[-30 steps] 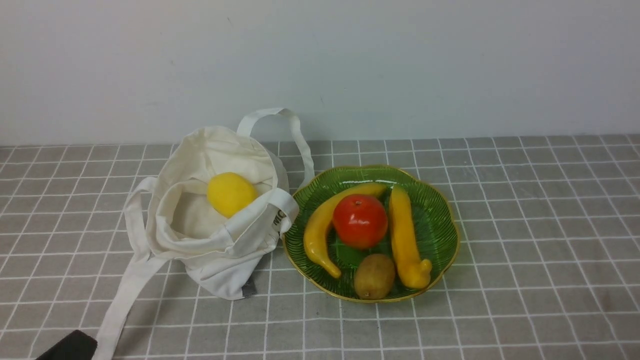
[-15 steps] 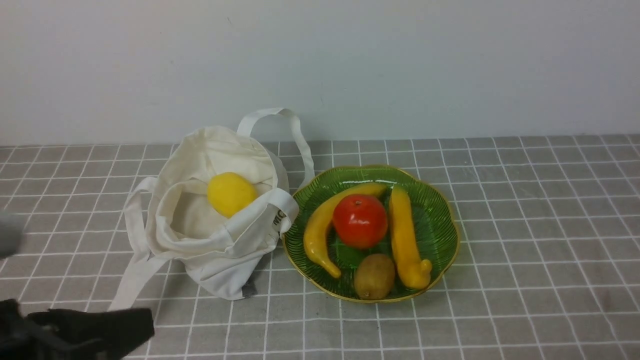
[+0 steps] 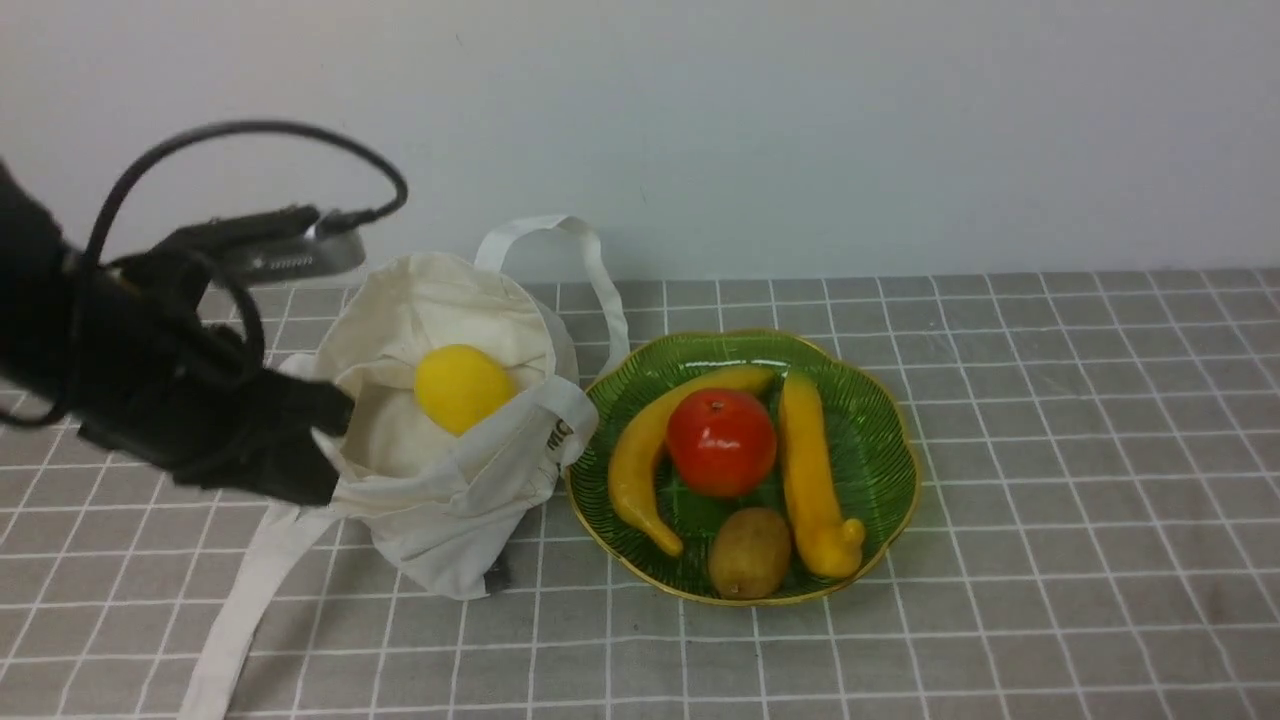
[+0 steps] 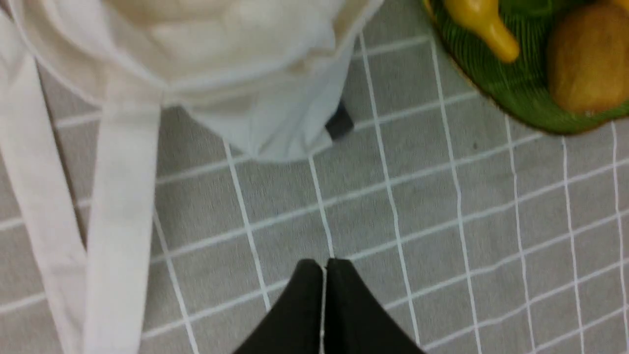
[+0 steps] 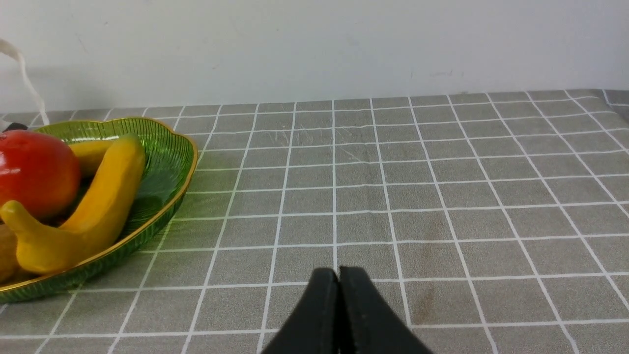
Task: Take the fruit out of the bag on the grey coffee tablecloth and place them on the plate.
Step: 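Reach into the bag and grasp the lemon with the left gripper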
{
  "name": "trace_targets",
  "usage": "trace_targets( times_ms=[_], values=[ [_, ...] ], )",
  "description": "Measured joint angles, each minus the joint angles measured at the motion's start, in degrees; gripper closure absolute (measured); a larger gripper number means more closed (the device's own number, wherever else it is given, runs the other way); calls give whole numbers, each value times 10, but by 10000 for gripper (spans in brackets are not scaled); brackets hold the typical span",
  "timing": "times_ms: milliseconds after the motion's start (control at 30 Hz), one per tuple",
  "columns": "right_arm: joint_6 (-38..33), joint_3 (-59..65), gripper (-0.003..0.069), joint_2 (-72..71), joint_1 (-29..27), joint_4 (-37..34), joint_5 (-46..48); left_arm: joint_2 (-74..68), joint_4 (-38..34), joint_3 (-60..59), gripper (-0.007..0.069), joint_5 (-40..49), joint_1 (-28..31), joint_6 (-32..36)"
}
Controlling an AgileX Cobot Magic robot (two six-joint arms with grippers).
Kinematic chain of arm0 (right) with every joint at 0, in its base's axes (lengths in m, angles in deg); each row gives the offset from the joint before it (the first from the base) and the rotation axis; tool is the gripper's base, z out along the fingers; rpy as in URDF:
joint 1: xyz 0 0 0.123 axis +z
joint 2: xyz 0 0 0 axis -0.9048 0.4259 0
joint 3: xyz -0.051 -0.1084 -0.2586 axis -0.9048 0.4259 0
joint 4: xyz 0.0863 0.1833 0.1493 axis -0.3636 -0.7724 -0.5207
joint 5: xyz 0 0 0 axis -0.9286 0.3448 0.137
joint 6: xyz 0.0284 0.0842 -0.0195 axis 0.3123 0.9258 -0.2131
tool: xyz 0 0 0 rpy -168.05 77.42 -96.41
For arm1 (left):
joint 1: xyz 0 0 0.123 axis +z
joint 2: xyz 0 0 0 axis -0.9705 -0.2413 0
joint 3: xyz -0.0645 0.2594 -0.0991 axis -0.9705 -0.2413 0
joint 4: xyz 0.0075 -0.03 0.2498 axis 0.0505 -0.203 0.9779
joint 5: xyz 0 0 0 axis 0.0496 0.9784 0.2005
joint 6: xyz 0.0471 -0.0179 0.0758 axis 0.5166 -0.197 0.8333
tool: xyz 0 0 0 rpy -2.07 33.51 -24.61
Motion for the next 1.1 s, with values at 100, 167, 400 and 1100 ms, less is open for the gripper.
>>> trace_targets(
  times_ms=[100, 167, 400, 1100],
  values=[
    [0, 0, 674, 0, 0, 0, 0, -53, 23, 66, 631, -1, -20, -22],
    [0, 0, 674, 0, 0, 0, 0, -78, 47, 92, 631, -4, -33, -46],
    [0, 0, 674, 0, 0, 0, 0, -169, 102, 157, 536, -62, -62, -159],
    [0, 0, 674, 0, 0, 0, 0, -304, 35, 168, -17, -257, -63, -299]
  ],
)
